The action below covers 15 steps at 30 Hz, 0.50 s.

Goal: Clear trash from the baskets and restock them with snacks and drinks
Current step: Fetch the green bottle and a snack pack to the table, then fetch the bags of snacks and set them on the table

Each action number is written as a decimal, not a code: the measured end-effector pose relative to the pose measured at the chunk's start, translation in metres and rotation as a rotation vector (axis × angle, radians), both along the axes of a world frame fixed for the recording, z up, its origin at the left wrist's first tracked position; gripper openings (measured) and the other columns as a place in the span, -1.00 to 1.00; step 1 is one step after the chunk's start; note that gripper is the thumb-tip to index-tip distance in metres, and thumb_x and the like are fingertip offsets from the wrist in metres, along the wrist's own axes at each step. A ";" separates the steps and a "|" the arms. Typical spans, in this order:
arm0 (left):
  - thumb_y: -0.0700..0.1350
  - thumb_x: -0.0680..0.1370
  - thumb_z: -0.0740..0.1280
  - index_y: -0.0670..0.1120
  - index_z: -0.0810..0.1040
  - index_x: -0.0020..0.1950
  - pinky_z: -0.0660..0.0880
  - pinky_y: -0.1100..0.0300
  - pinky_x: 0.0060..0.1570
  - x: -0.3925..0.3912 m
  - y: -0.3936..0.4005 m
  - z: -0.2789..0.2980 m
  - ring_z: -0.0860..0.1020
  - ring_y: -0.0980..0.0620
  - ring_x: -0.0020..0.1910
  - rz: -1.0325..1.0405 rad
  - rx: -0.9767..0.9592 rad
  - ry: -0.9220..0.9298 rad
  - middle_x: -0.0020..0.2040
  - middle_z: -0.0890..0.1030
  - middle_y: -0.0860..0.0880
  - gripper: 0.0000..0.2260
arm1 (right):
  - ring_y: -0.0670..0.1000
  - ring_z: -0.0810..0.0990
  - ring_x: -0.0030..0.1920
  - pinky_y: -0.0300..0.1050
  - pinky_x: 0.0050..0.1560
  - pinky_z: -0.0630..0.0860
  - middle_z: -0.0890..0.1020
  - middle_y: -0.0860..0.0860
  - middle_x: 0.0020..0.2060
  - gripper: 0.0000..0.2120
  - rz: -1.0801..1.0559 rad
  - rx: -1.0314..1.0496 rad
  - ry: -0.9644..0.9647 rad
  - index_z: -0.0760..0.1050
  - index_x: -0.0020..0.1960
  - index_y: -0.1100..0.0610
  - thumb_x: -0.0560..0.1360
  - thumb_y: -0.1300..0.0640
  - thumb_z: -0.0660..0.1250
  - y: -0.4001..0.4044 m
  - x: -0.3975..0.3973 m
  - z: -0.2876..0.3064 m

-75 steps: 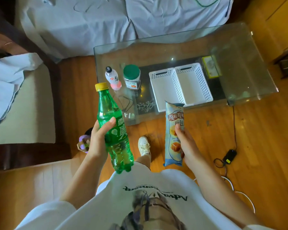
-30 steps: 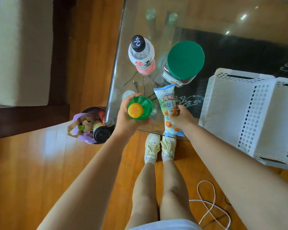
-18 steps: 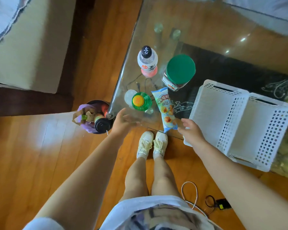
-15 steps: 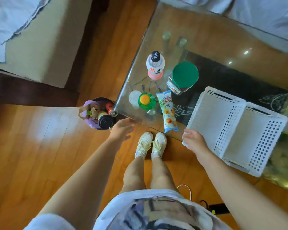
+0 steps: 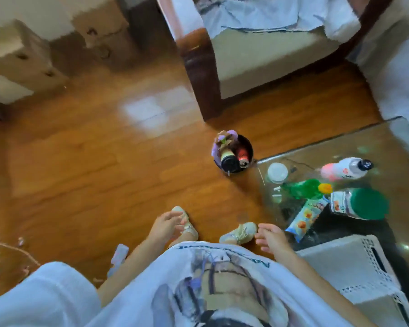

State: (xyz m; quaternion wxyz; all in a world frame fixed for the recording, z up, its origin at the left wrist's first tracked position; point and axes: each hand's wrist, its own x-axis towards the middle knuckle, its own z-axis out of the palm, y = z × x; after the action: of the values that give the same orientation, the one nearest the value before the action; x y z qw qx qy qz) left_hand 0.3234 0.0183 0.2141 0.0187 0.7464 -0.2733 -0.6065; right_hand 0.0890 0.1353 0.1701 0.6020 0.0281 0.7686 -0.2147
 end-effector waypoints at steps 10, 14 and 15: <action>-0.22 0.61 0.17 -0.27 0.38 0.35 0.45 0.06 0.01 0.211 0.061 0.000 0.46 -0.09 -0.13 0.763 0.131 -0.066 0.03 0.55 -0.26 -0.68 | 0.00 0.52 -0.27 -0.19 -0.23 0.45 0.56 0.07 -0.21 -0.75 0.492 -0.105 0.050 0.41 0.23 0.17 0.57 0.21 0.17 -0.143 0.140 0.038; -0.25 0.60 0.20 -0.34 0.40 0.32 0.37 0.20 -0.23 0.268 0.065 -0.001 0.44 -0.02 -0.29 0.903 0.140 -0.050 0.06 0.49 -0.27 -0.68 | 0.07 0.58 -0.08 -0.13 -0.13 0.51 0.59 0.11 -0.06 -0.74 0.535 -0.070 0.056 0.43 0.24 0.15 0.57 0.17 0.18 -0.170 0.201 0.041; -0.26 0.60 0.19 -0.36 0.39 0.32 0.36 0.21 -0.25 0.284 0.062 -0.004 0.43 -0.01 -0.30 0.920 0.141 -0.042 0.11 0.49 -0.31 -0.68 | 0.07 0.58 -0.07 -0.15 -0.16 0.51 0.59 0.11 -0.06 -0.75 0.537 -0.067 0.056 0.43 0.24 0.15 0.57 0.16 0.18 -0.176 0.217 0.041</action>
State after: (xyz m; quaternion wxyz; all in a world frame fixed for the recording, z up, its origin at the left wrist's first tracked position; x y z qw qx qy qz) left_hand 0.6069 0.0807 0.2099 0.2295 0.8017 0.1279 -0.5370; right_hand 0.3063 -0.0405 0.2110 0.6166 -0.2026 0.7573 -0.0733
